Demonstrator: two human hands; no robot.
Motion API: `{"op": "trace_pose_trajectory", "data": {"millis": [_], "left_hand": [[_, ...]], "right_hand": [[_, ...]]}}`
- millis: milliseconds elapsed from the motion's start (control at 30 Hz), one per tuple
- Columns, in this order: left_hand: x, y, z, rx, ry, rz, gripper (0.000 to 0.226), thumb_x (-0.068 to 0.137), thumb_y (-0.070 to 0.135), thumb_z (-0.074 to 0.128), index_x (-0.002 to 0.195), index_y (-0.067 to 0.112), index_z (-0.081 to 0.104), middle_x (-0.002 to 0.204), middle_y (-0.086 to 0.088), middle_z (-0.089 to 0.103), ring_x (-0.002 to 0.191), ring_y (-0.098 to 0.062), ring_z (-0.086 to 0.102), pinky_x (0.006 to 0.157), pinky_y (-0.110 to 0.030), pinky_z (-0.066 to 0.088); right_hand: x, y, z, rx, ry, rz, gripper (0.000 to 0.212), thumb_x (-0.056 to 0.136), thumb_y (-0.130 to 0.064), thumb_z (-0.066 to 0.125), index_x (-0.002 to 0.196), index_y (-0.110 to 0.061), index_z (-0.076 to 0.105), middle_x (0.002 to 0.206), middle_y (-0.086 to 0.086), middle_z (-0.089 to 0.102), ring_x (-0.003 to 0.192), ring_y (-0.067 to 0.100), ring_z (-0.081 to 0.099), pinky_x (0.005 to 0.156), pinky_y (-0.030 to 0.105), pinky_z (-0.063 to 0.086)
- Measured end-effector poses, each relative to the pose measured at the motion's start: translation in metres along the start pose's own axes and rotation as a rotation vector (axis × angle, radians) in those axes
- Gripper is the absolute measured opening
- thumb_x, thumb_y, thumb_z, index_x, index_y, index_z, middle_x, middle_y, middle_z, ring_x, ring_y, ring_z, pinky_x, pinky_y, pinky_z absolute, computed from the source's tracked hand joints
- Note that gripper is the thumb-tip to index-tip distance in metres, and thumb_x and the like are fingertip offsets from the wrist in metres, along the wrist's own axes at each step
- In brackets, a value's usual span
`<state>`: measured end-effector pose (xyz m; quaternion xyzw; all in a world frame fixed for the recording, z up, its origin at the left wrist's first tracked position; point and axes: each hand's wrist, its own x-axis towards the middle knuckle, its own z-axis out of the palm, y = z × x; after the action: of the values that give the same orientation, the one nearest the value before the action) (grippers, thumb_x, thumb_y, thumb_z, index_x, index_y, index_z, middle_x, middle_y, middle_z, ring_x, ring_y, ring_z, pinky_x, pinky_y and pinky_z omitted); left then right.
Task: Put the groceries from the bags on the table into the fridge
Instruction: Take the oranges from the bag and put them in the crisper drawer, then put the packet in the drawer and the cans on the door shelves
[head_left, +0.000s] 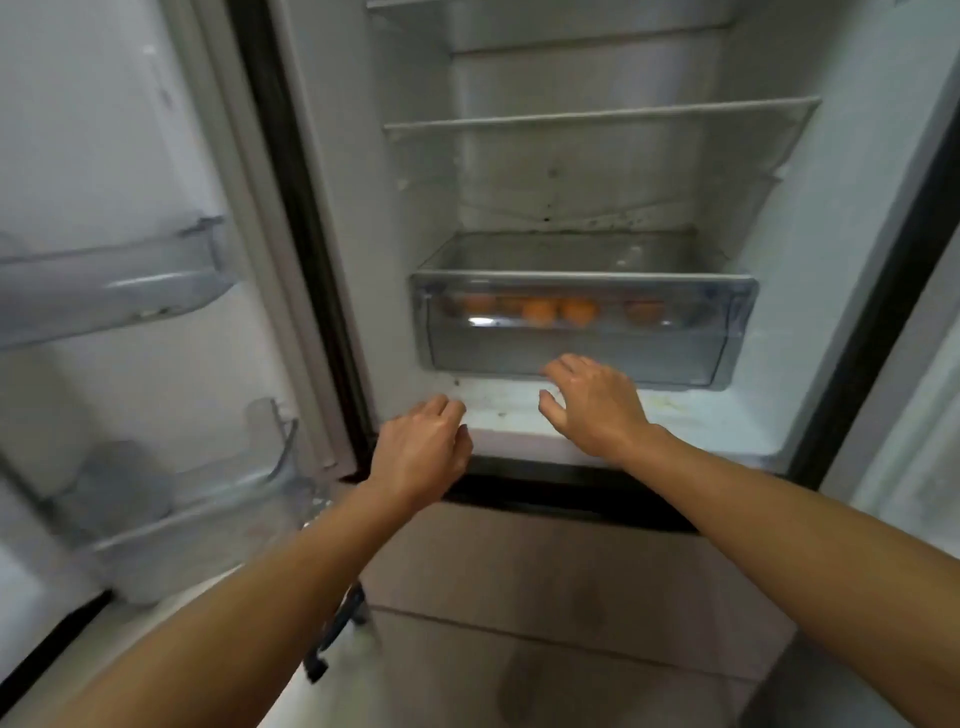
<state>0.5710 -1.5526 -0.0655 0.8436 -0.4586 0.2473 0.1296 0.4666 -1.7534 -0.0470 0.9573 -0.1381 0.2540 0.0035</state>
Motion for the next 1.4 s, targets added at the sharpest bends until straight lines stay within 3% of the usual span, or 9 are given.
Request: {"op": "trace_pose_trajectory", "data": {"millis": [167, 267, 400, 500, 833, 933, 1100, 1200, 1400], "left_hand": [[-0.129, -0.006, -0.031, 0.058, -0.165, -0.108, 0.027, 0.084, 0.034, 0.043, 0.088, 0.017, 0.063, 0.080, -0.003, 0.066, 0.064, -0.030, 0.065, 0.047, -0.033, 0.044], [-0.201, -0.014, -0.057, 0.076, -0.259, -0.218, 0.020, 0.090, 0.031, 0.048, 0.095, 0.018, 0.063, 0.089, -0.002, 0.067, 0.074, -0.028, 0.064, 0.054, -0.029, 0.035], [-0.299, -0.041, -0.087, 0.160, -0.378, -0.410, 0.030, 0.095, 0.036, 0.041, 0.113, 0.020, 0.058, 0.107, 0.001, 0.064, 0.091, -0.026, 0.063, 0.066, -0.034, 0.044], [-0.375, -0.067, -0.116, 0.205, -0.442, -0.558, 0.030, 0.096, 0.036, 0.037, 0.112, 0.018, 0.055, 0.107, 0.001, 0.062, 0.093, -0.025, 0.062, 0.070, -0.034, 0.044], [-0.634, -0.141, -0.270, 0.250, -0.461, -0.979, 0.023, 0.096, 0.036, 0.042, 0.105, 0.020, 0.056, 0.099, 0.002, 0.063, 0.082, -0.014, 0.059, 0.070, -0.028, 0.048], [-0.706, -0.161, -0.323, 0.208, -0.433, -1.111, 0.017, 0.093, 0.035, 0.049, 0.102, 0.023, 0.058, 0.100, 0.003, 0.064, 0.084, -0.013, 0.062, 0.075, -0.029, 0.053], [-0.808, -0.186, -0.390, 0.313, -0.439, -1.308, 0.020, 0.093, 0.032, 0.047, 0.106, 0.020, 0.058, 0.105, 0.001, 0.063, 0.095, -0.018, 0.060, 0.073, -0.027, 0.043], [-0.865, -0.206, -0.414, 0.335, -0.429, -1.419, 0.025, 0.093, 0.032, 0.045, 0.110, 0.018, 0.057, 0.108, -0.001, 0.063, 0.097, -0.020, 0.060, 0.083, -0.035, 0.049], [-0.937, -0.268, -0.445, 0.389, -0.417, -1.527, 0.027, 0.094, 0.030, 0.044, 0.112, 0.017, 0.057, 0.111, -0.003, 0.062, 0.101, -0.023, 0.059, 0.084, -0.036, 0.047]], "right_hand": [[-0.068, -0.069, 0.021, 0.114, -0.120, -0.153, 0.033, 0.095, -0.035, 0.048, 0.123, -0.021, 0.059, 0.119, 0.001, 0.062, 0.102, 0.021, 0.059, 0.080, 0.036, 0.049], [-0.096, -0.117, 0.029, 0.079, -0.207, -0.288, 0.033, 0.097, -0.037, 0.044, 0.121, -0.021, 0.059, 0.118, 0.001, 0.061, 0.102, 0.021, 0.059, 0.076, 0.033, 0.046], [-0.128, -0.198, 0.037, 0.125, -0.279, -0.427, 0.031, 0.096, -0.039, 0.044, 0.112, -0.020, 0.063, 0.115, 0.003, 0.064, 0.101, 0.028, 0.061, 0.074, 0.035, 0.044], [-0.149, -0.272, 0.043, 0.183, -0.307, -0.558, 0.027, 0.094, -0.038, 0.046, 0.104, -0.021, 0.063, 0.108, 0.002, 0.064, 0.100, 0.028, 0.061, 0.073, 0.035, 0.044], [-0.235, -0.569, 0.028, 0.341, -0.343, -0.891, 0.031, 0.095, -0.040, 0.044, 0.114, -0.024, 0.062, 0.110, -0.002, 0.062, 0.100, 0.024, 0.060, 0.076, 0.032, 0.042], [-0.268, -0.661, 0.022, 0.397, -0.342, -0.976, 0.032, 0.095, -0.041, 0.045, 0.116, -0.025, 0.062, 0.114, -0.005, 0.063, 0.101, 0.021, 0.060, 0.079, 0.032, 0.044], [-0.320, -0.795, -0.001, 0.512, -0.374, -1.117, 0.033, 0.097, -0.041, 0.044, 0.121, -0.024, 0.060, 0.117, -0.007, 0.062, 0.100, 0.016, 0.060, 0.080, 0.028, 0.045], [-0.339, -0.866, -0.009, 0.562, -0.392, -1.198, 0.030, 0.096, -0.041, 0.045, 0.114, -0.024, 0.062, 0.111, -0.007, 0.062, 0.095, 0.015, 0.061, 0.080, 0.029, 0.050], [-0.349, -0.997, 0.009, 0.535, -0.404, -1.332, 0.024, 0.093, -0.037, 0.047, 0.101, -0.021, 0.063, 0.098, -0.003, 0.061, 0.088, 0.022, 0.062, 0.067, 0.031, 0.044]]}}
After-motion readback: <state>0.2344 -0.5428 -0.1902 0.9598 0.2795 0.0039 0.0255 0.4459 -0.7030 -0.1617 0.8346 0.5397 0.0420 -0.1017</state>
